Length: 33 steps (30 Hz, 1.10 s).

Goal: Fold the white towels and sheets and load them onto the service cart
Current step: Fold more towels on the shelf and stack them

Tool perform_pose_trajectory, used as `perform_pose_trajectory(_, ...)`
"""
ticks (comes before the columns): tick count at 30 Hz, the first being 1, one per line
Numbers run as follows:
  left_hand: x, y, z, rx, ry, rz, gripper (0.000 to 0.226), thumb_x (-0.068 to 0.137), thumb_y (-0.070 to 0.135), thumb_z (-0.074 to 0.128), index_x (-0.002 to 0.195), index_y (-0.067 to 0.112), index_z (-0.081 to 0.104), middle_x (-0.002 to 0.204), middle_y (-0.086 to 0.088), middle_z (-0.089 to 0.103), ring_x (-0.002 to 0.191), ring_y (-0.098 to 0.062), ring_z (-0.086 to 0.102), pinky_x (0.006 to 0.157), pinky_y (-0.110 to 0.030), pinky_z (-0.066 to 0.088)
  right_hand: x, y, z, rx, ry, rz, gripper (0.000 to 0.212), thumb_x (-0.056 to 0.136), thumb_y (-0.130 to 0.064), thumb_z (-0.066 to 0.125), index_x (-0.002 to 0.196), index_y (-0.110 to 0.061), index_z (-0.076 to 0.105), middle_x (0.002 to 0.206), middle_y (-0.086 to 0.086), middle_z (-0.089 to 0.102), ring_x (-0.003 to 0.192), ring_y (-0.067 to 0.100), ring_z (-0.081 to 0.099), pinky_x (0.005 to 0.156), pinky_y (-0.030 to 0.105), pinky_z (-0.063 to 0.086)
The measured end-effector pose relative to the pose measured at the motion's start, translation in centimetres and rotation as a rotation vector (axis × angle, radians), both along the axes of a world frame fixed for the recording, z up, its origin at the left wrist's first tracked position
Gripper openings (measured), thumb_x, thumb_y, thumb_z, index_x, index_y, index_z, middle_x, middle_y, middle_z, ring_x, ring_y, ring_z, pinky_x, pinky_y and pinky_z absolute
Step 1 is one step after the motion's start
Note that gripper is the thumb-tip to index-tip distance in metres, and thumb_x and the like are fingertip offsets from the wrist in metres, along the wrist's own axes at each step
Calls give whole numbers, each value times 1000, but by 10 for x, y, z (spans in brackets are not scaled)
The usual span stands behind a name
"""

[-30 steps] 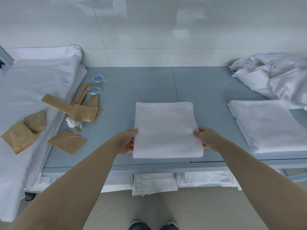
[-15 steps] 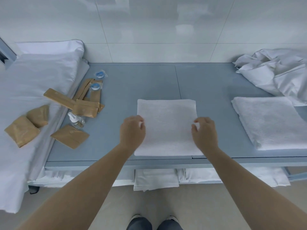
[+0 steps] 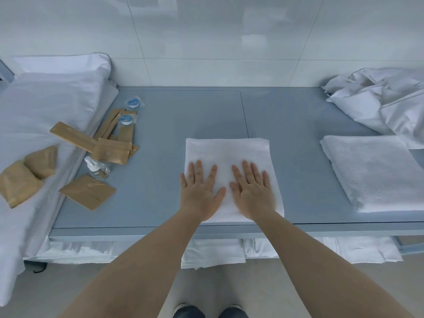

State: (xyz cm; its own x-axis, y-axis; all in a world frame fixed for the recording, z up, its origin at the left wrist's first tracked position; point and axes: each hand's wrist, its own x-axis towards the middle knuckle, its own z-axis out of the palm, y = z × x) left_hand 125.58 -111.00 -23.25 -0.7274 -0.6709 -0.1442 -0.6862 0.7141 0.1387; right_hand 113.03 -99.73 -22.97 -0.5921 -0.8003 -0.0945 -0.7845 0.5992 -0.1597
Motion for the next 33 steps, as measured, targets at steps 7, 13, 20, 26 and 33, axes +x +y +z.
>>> perform_pose_trajectory(7,-4,3,8,-60,-18,21,73,91,66,15,153,31,1,159,-21,3,147,-36,-4,116,-55,-2,-17,7,7,36,-20,-219,57,100,-46,7,153,-27,-4,161,-7,-9,148,13,-7,116,56,-6)
perform_pose_trajectory(13,-27,-7,23,-270,35,60,54,95,53,25,139,22,36,130,-16,42,119,-35,35,104,-54,22,-19,-19,16,-172,161,-170,42,96,-23,38,133,-5,48,137,9,47,129,28,35,118,53,7)
perform_pose_trajectory(20,-71,-41,9,-186,243,-93,47,100,31,33,144,17,40,151,-2,37,142,-20,25,117,-35,8,-34,-73,5,-285,-22,215,49,101,-23,37,149,-13,32,156,0,29,146,14,17,121,34,1)
perform_pose_trajectory(26,-66,-61,-4,-94,154,-50,58,97,52,18,153,35,13,162,5,8,149,-19,-2,120,-39,-5,-69,-75,-5,22,31,143,58,94,-60,5,149,-44,-4,160,-12,-11,146,14,-16,116,44,-17)
perform_pose_trajectory(33,-58,-86,-1,106,55,270,76,88,74,17,152,39,-3,162,-3,-8,148,-29,-4,119,-42,1,-82,-66,-1,14,-13,-67,63,96,-59,4,152,-32,-5,161,-1,-11,146,16,-18,116,50,-12)
